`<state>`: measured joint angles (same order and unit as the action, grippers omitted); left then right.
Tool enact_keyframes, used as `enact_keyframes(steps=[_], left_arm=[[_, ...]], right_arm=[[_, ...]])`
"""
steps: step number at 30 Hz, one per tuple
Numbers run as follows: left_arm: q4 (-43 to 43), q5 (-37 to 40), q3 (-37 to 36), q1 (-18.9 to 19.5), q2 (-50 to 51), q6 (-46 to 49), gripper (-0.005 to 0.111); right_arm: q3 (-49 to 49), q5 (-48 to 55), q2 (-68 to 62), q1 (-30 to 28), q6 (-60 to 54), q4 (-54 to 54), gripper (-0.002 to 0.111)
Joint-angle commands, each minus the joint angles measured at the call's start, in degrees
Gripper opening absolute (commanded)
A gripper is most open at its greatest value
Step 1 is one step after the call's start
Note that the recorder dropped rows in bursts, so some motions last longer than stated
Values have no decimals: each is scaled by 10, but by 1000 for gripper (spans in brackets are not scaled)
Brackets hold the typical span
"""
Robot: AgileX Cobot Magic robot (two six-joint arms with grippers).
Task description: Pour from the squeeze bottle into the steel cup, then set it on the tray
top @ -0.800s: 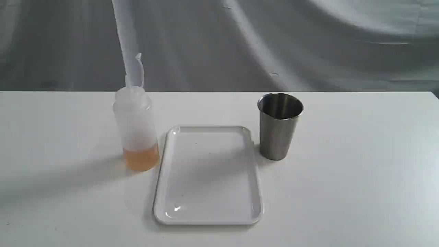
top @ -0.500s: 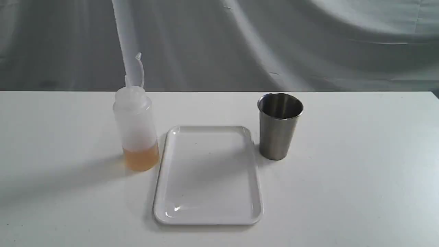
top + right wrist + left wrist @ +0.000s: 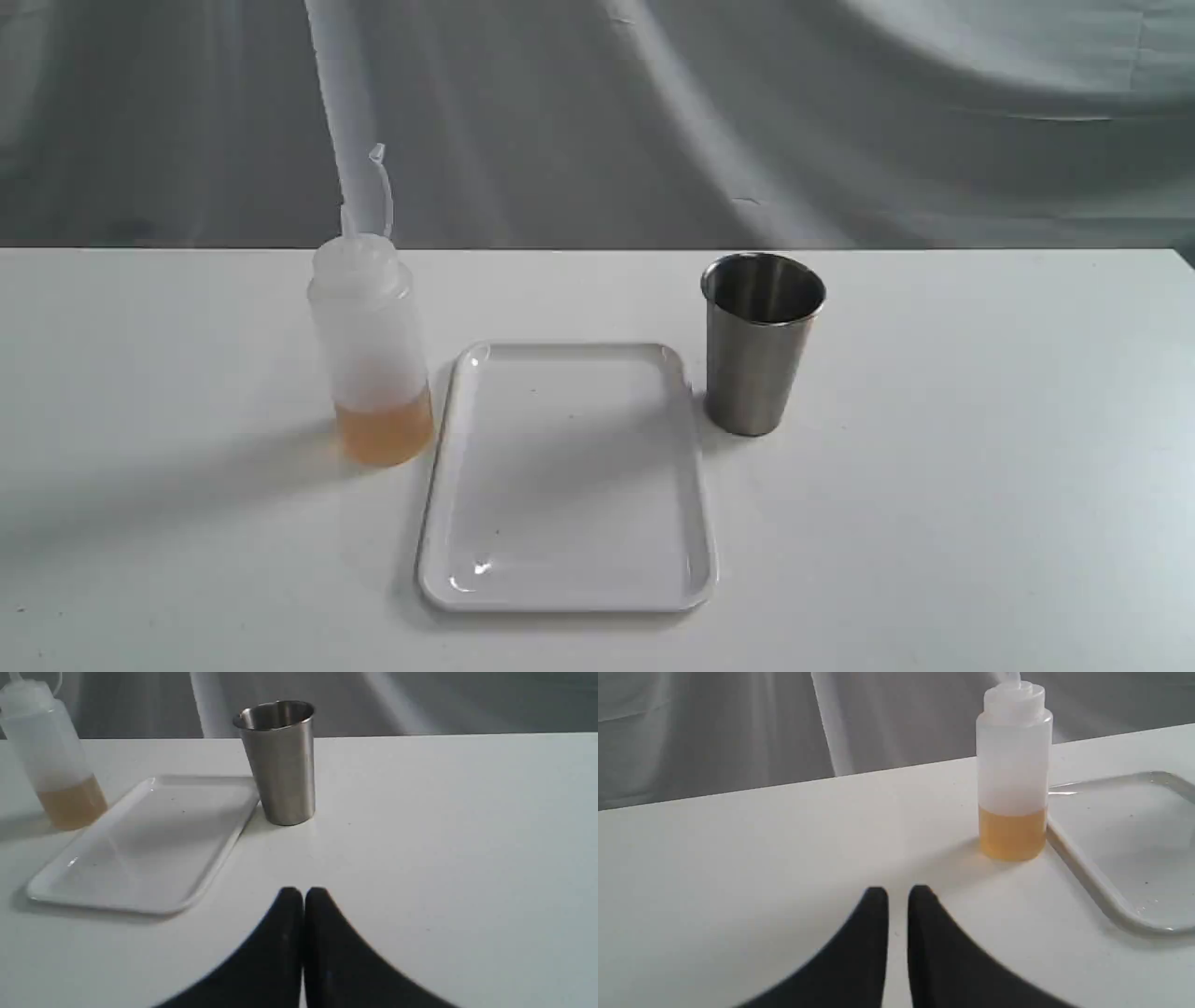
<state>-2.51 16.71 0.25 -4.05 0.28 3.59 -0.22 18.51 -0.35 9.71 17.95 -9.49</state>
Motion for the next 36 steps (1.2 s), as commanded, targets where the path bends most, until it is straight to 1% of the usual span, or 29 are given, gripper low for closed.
enact_keyframes(steps=[1,4,9,20,30,33,36], left_arm=[[0,-4,-3,-2,-3,-1,8],[0,-4,-3,-2,-3,-1,8],[0,-4,-3,-2,-3,-1,8],[0,-4,-3,-2,-3,-1,8],[0,-4,-3,-2,-3,-1,8],[0,-4,-3,-2,-3,-1,8],[0,-4,-3,-2,-3,-1,8]], right_arm=[[-12,28,3,-3,-1,29,0],[-61,97,3,-3,7,19,0],[-133,128,-18,-3,16,15,0],[-253,127,-215,-3,16,16,0],[-375,122,-361,-3,21,18,0],[-400,121,-400,9,21,18,0],[-422,105,-438,32,18,15,0]])
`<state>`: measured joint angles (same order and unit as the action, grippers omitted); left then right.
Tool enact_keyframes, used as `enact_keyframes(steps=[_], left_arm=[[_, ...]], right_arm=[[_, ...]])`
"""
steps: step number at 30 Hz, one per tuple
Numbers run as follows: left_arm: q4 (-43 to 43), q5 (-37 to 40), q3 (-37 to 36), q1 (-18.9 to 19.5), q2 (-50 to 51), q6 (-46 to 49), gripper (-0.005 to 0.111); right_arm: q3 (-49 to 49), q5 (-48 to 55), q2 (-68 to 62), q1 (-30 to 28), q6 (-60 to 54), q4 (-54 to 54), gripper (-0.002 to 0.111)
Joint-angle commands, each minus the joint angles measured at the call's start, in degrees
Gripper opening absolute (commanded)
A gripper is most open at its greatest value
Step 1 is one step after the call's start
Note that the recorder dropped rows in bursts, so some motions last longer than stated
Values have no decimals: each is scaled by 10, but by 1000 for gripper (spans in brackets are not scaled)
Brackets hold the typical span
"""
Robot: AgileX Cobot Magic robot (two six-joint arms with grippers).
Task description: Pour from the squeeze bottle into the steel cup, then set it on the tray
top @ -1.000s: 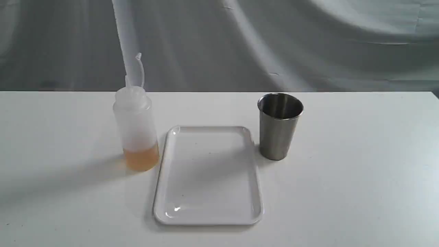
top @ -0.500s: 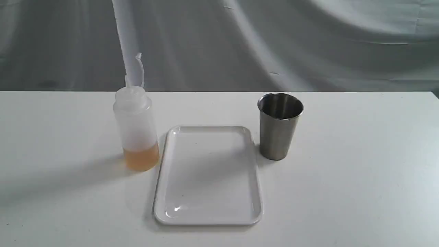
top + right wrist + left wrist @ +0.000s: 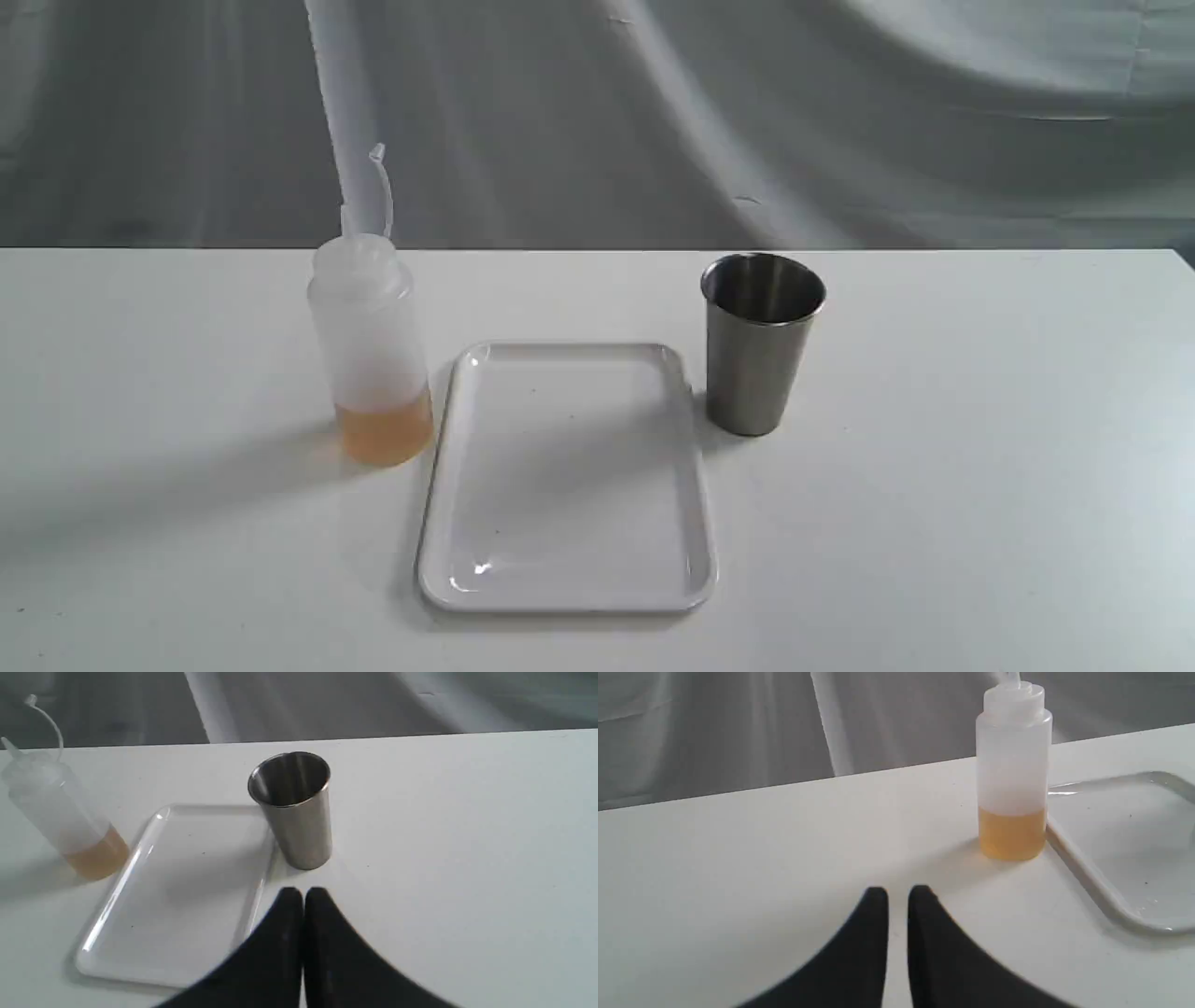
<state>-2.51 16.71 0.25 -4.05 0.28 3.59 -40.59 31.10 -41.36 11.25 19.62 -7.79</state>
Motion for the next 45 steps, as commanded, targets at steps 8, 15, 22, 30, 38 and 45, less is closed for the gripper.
enact_keyframes(steps=[8,15,22,30,38,45], left_arm=[[0,-4,-3,-2,-3,-1,8],[0,-4,-3,-2,-3,-1,8],[0,-4,-3,-2,-3,-1,8],[0,-4,-3,-2,-3,-1,8],[0,-4,-3,-2,-3,-1,8],[0,-4,-3,-2,-3,-1,8]], right_arm=[[-66,-170,-168,127,-3,-42,0],[-163,-252,-342,219,-57,-52,0],[-256,-301,-505,259,-121,-46,0],[-268,-380,-639,288,-249,48,0],[-268,-470,-728,293,-301,115,0],[-268,-520,-767,293,-301,139,0]])
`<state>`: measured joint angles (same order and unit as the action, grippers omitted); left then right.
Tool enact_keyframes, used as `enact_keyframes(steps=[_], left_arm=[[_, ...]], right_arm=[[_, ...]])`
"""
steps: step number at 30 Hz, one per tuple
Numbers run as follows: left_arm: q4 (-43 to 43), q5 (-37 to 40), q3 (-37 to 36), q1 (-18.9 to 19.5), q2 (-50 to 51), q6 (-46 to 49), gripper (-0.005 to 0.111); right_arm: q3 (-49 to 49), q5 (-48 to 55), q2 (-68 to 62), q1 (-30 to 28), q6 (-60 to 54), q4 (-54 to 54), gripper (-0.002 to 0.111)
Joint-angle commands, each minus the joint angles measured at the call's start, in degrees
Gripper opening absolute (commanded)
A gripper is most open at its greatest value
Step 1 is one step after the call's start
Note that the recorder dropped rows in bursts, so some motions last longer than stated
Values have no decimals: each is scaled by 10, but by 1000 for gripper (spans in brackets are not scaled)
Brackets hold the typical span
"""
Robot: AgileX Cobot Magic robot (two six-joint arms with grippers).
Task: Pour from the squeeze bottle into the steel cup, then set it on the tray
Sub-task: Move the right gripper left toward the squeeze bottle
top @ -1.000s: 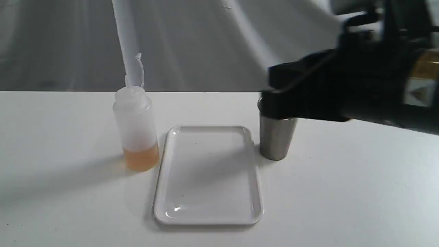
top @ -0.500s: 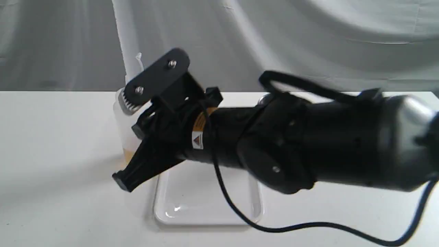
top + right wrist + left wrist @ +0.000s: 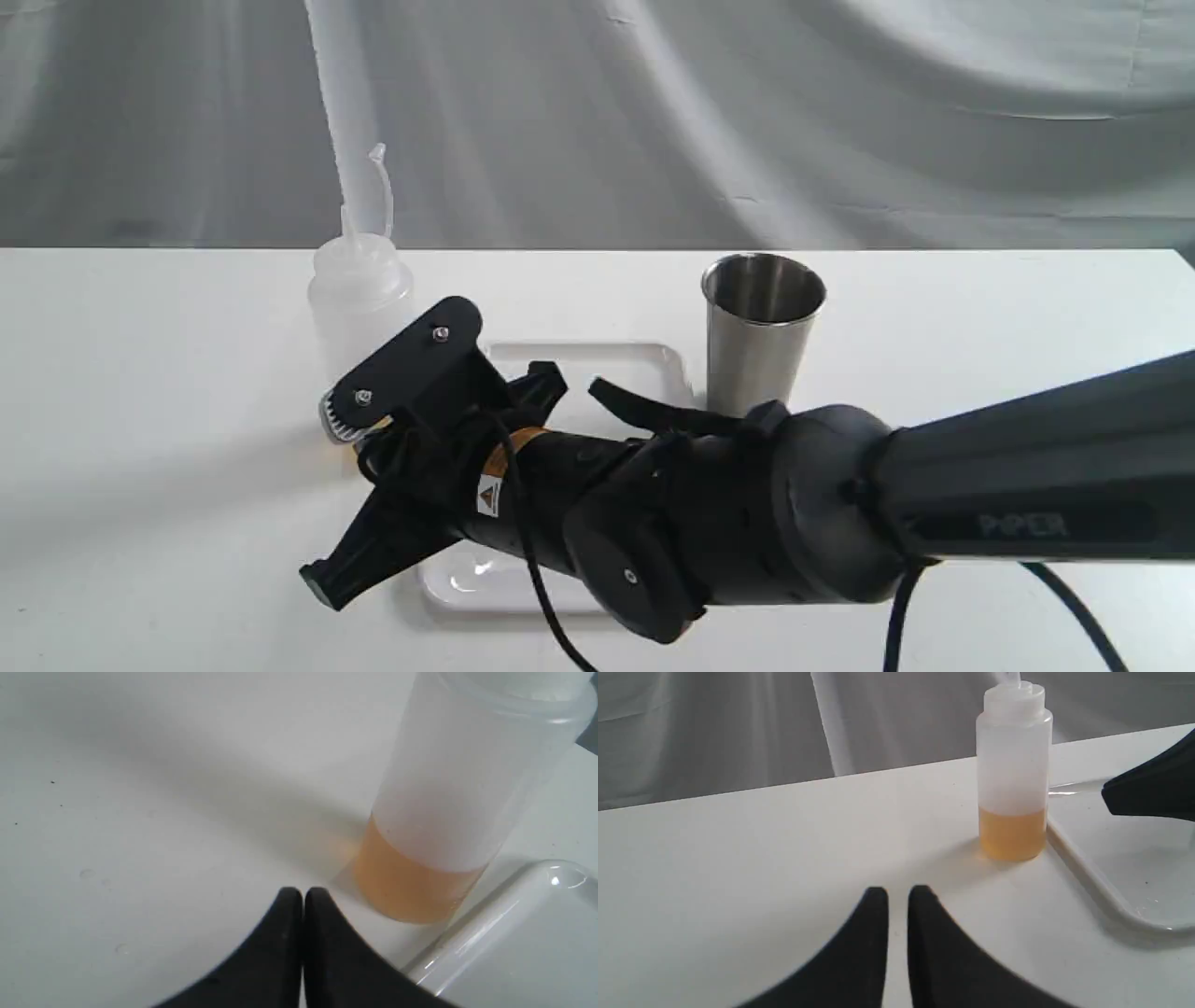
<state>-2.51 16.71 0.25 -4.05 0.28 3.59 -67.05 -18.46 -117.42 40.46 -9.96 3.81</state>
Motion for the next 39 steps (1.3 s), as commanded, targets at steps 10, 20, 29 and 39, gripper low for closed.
enact_keyframes(steps=[10,20,29,39], left_arm=[[0,-4,-3,-2,-3,-1,8],[0,-4,-3,-2,-3,-1,8],[0,-4,-3,-2,-3,-1,8],[0,-4,-3,-2,-3,-1,8]], right_arm=[[-4,-27,-7,1,-5,57,0],[-4,-27,-7,1,-5,92,35],[-4,-23,-11,1,-5,92,102],[-4,-37,-47,1,-5,114,103]])
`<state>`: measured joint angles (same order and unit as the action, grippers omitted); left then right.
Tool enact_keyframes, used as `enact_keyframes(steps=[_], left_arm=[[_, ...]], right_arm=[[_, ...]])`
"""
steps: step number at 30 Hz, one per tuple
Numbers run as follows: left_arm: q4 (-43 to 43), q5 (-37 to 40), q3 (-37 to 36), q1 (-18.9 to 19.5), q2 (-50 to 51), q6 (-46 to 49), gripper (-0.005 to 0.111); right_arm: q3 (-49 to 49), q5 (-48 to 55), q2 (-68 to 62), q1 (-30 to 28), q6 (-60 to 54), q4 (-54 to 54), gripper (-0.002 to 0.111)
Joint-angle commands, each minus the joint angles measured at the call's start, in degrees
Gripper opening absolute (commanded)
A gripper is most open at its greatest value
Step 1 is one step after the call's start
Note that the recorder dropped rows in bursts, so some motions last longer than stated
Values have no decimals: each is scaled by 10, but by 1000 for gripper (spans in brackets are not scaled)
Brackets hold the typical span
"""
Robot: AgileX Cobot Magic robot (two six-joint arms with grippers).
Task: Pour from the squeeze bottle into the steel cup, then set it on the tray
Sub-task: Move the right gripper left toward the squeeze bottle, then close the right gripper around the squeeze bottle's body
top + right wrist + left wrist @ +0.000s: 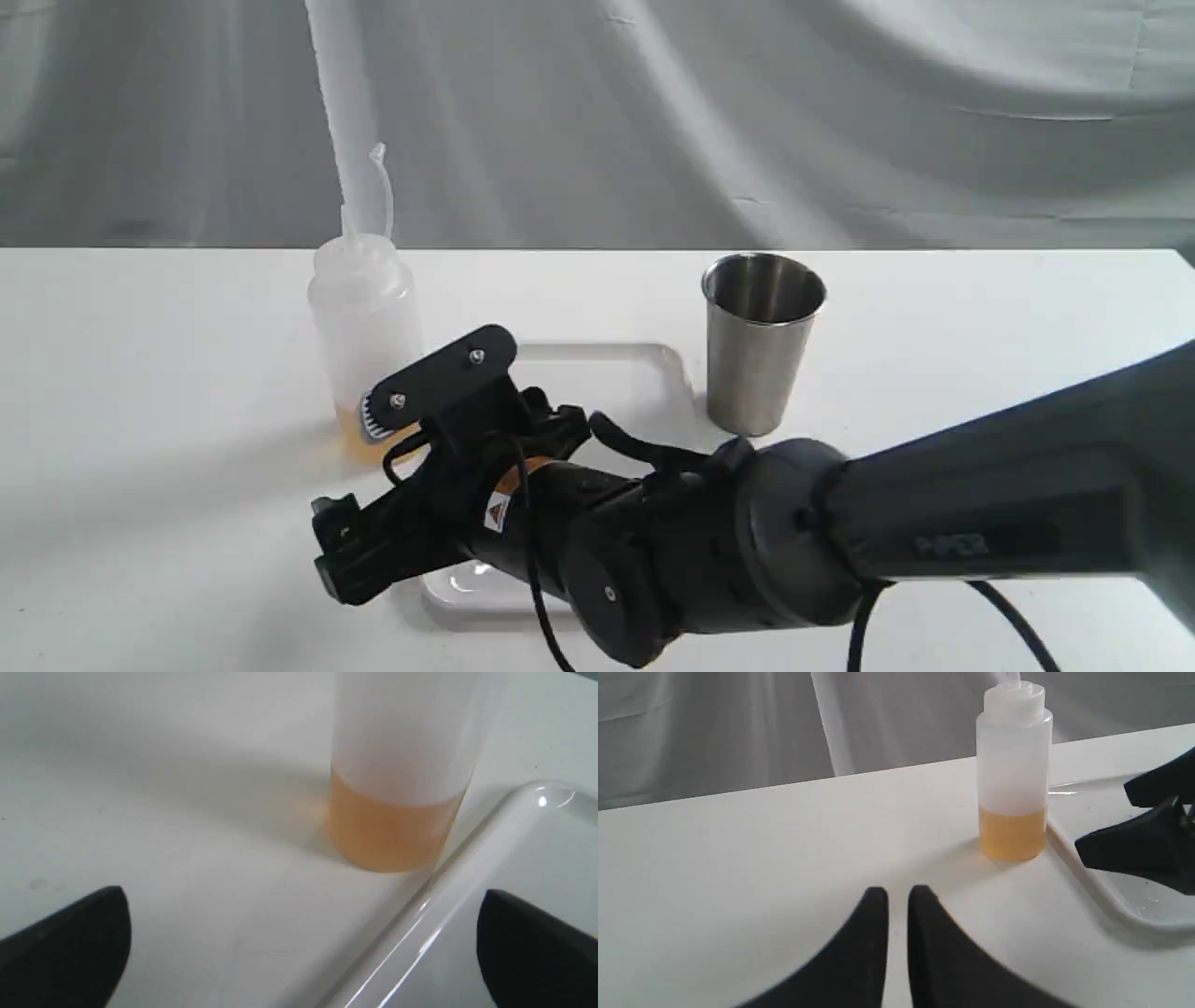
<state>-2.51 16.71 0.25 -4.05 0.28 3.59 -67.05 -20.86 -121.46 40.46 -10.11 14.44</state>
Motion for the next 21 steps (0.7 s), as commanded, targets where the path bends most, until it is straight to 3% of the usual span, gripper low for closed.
enact_keyframes(steps=[1,13,21], left_arm=[[0,-4,-3,-2,-3,-1,8],[0,-4,-3,-2,-3,-1,8],[0,-4,-3,-2,-3,-1,8]], right_arm=[[-4,-16,-8,1,-4,12,103],[-25,-28,-9,-21,-66,57,103],[-125,29,-51,-40,-79,51,103]])
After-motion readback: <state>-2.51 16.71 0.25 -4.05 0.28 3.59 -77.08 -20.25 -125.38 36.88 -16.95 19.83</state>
